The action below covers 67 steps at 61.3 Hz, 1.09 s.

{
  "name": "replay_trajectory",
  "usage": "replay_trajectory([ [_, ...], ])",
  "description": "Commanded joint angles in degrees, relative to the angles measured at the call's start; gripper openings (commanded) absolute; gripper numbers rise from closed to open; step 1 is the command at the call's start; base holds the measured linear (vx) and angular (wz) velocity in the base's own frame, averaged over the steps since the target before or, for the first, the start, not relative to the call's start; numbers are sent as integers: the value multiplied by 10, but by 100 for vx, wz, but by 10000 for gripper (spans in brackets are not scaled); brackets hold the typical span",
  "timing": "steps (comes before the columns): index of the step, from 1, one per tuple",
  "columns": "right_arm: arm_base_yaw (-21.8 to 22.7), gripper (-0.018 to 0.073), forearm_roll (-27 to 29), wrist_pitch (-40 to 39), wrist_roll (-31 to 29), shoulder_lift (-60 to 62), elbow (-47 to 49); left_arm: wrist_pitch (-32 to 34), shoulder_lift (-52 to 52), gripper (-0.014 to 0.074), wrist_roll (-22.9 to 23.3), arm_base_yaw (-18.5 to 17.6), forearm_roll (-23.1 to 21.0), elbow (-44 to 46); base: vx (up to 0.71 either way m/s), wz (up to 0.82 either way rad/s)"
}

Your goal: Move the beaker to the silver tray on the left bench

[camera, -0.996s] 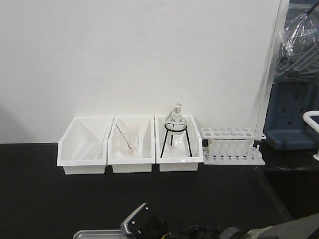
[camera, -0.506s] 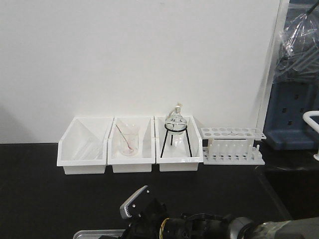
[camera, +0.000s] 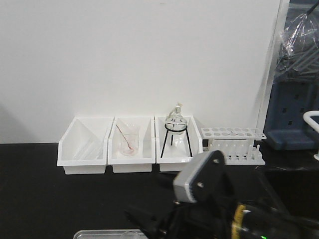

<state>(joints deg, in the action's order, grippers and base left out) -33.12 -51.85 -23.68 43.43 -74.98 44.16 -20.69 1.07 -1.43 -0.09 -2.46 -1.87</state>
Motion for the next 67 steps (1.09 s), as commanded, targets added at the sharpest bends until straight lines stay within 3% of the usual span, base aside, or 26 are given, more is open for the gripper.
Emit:
replay_trajectory([
  [1, 2, 592, 11, 19, 4, 91, -23, 45, 4, 1, 0, -1, -4, -11, 0, 0],
  [13, 2, 592, 13, 88, 5, 267, -112, 45, 4, 1, 0, -1, -4, -11, 0, 0],
  [29, 2, 587, 13, 99, 1, 520, -187, 45, 4, 1, 0, -1, -4, -11, 0, 0],
  [40, 2, 499, 21, 133, -24, 696, -225, 45, 4, 1, 0, -1, -4, -11, 0, 0],
  [45, 2, 428, 100, 163, -58, 732, -234, 45, 4, 1, 0, -1, -4, -11, 0, 0],
  [53, 26, 251, 251, 267, -220, 752, -236, 45, 4, 1, 0, -1, -4, -11, 0, 0],
  [57, 77, 142, 322, 312, -318, 761, -236, 45, 4, 1, 0, -1, -4, -11, 0, 0],
  [63, 172, -20, 438, 324, -400, 763, -236, 45, 4, 1, 0, -1, -4, -11, 0, 0],
  [67, 239, -17, 503, 322, -423, 763, -242, 45, 4, 1, 0, -1, -4, -11, 0, 0],
])
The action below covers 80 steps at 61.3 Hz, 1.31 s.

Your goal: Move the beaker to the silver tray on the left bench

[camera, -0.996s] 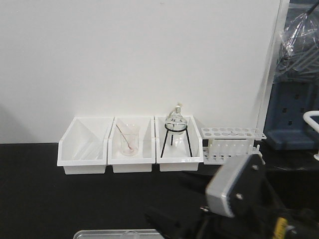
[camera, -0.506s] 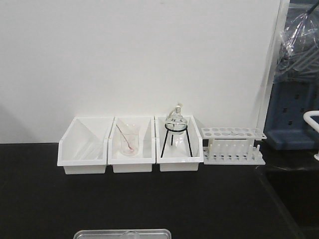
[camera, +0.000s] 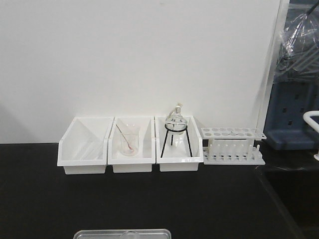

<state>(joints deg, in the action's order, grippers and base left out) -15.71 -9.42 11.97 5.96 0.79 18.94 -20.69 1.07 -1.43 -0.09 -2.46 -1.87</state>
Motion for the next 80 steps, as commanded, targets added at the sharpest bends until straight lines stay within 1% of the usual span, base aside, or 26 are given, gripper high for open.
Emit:
replay_trajectory([
  [1, 76, -17, 89, -38, -50, 5, 7, 45, 4, 1, 0, -1, -4, -11, 0, 0],
  [3, 104, -17, 109, -46, -51, 5, -6, 45, 4, 1, 0, -1, -4, -11, 0, 0],
  [8, 158, -15, 147, -72, -50, 5, -50, 45, 4, 1, 0, -1, -4, -11, 0, 0],
  [13, 190, -14, 179, -95, -43, 5, -107, 45, 4, 1, 0, -1, -4, -11, 0, 0],
  [18, 205, -14, 174, -133, -42, 5, -163, 45, 4, 1, 0, -1, -4, -11, 0, 0],
  [23, 201, -14, 150, -184, -42, 5, -216, 45, 4, 1, 0, -1, -4, -11, 0, 0],
  [26, 193, -14, 126, -141, -42, 5, -208, 45, 4, 1, 0, -1, -4, -11, 0, 0],
  [30, 178, -14, 87, -134, -42, 5, -211, 45, 4, 1, 0, -1, -4, -11, 0, 0],
  [36, 147, -14, 48, -132, -42, 5, -211, 45, 4, 1, 0, -1, -5, -11, 0, 0],
  [42, 134, -14, 50, -132, -41, 5, -211, 45, 4, 1, 0, -1, -5, -11, 0, 0],
  [80, 134, -14, 53, -125, -40, 5, -210, 45, 4, 1, 0, -1, -5, -11, 0, 0],
])
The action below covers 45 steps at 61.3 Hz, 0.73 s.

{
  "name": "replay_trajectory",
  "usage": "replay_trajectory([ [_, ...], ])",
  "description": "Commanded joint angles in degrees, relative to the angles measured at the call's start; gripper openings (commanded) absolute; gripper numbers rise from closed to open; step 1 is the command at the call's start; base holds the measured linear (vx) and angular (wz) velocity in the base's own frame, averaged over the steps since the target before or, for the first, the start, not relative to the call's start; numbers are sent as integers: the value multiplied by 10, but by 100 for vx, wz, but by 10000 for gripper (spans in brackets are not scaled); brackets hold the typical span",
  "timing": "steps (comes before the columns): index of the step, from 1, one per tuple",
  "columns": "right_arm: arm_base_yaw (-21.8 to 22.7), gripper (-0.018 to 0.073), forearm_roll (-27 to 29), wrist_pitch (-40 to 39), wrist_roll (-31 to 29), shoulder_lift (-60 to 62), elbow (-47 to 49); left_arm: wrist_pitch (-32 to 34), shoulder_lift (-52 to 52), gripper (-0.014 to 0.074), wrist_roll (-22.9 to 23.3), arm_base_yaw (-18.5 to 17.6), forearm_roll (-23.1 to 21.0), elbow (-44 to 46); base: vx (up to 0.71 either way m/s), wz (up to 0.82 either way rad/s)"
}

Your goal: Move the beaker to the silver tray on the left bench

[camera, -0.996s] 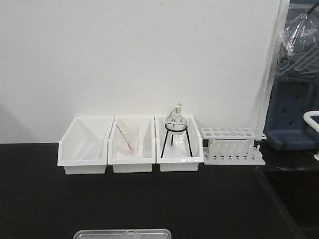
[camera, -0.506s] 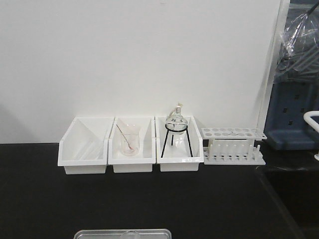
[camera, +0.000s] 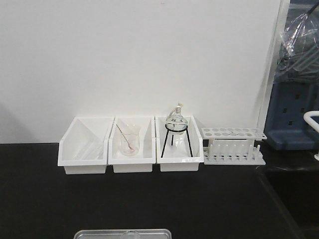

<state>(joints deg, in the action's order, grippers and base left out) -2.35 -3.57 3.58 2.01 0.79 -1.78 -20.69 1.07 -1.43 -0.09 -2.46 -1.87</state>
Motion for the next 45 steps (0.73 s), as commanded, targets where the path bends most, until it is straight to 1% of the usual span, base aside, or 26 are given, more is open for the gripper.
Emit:
replay_trajectory([
  [1, 0, -14, -6, -41, 0, 5, -3, 45, 4, 1, 0, -1, -5, -11, 0, 0],
  [45, 0, -14, -6, -41, 0, 5, -3, 45, 4, 1, 0, -1, -5, -11, 0, 0],
])
